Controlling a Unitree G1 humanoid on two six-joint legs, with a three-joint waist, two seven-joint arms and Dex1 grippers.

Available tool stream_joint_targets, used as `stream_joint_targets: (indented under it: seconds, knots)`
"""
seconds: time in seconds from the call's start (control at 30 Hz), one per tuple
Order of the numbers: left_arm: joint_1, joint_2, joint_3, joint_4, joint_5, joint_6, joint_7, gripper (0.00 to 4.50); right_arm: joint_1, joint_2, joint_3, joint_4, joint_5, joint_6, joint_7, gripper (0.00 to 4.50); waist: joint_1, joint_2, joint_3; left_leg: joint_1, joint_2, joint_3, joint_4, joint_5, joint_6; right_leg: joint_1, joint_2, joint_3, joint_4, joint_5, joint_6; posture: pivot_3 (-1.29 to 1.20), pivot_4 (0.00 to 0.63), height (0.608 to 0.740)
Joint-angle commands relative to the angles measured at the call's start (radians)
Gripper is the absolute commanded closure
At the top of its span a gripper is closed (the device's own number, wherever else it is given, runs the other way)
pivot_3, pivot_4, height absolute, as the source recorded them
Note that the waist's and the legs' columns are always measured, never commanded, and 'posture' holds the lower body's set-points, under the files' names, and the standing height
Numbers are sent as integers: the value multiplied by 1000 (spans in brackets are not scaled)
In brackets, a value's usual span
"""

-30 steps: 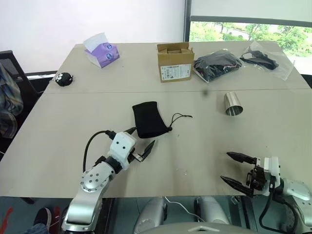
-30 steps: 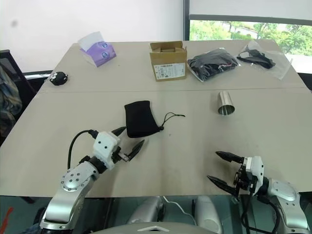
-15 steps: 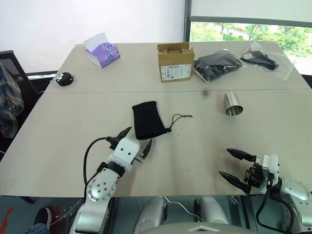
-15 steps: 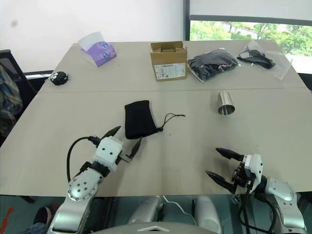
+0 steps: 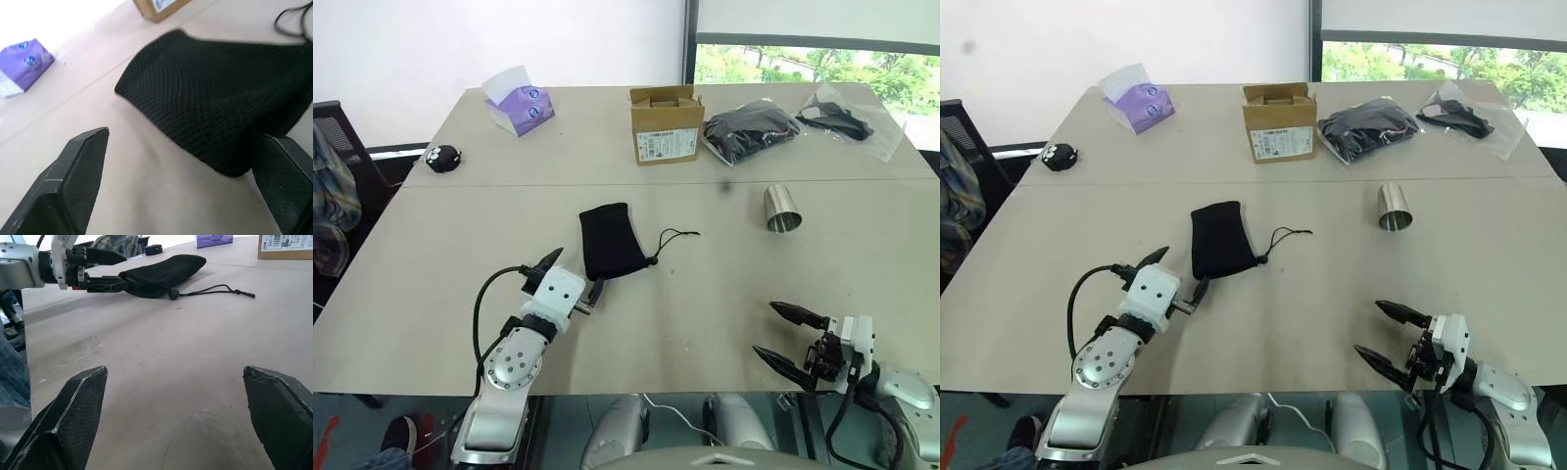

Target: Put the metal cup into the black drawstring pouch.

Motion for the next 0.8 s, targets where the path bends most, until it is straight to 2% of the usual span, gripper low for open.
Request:
stream_joint_targets:
  seconds: [0.03,0.07,0.17,0.4,0.43,0.5,0.63,0.8]
  knots:
    - [-23,8,16,2,-22,0,-15,28,-4,-2,-30,-21,10,-19,-3,0,0,0,0,0,0,0,0,0,0,0,0,0,0,0,0,0,150,740]
    - [-30,11,15,9,-28,-6,-23,28,-4,-2,-31,-21,10,-20,-4,0,0,0,0,0,0,0,0,0,0,0,0,0,0,0,0,0,150,740]
    - [-57,20,5,21,-47,-20,-55,829,-6,0,-33,-16,8,-26,-6,0,0,0,0,0,0,0,0,0,0,0,0,0,0,0,0,0,150,740]
    - [-78,11,-17,0,-100,41,-107,4149,-7,16,-32,-17,6,-33,-28,0,0,0,0,0,0,0,0,0,0,0,0,0,0,0,0,0,150,740]
    - [-84,10,-18,-6,-103,49,-109,4444,-8,19,-34,-16,5,-32,-35,0,0,0,0,0,0,0,0,0,0,0,0,0,0,0,0,0,150,740]
    - [-100,0,-13,-13,-116,72,-107,4444,-24,35,-49,-9,-11,-20,-96,0,0,0,0,0,0,0,0,0,0,0,0,0,0,0,0,0,150,740]
    - [-153,-38,-15,-39,-151,154,-93,4444,-106,71,-65,-8,-83,100,-336,0,-1,0,0,0,0,0,0,0,0,0,0,1,1,0,0,0,150,740]
    - [-259,-150,14,-64,-220,320,-21,4444,-252,107,-63,8,-178,204,-563,0,-1,0,0,-1,-1,0,1,0,0,-2,1,0,3,0,0,0,150,740]
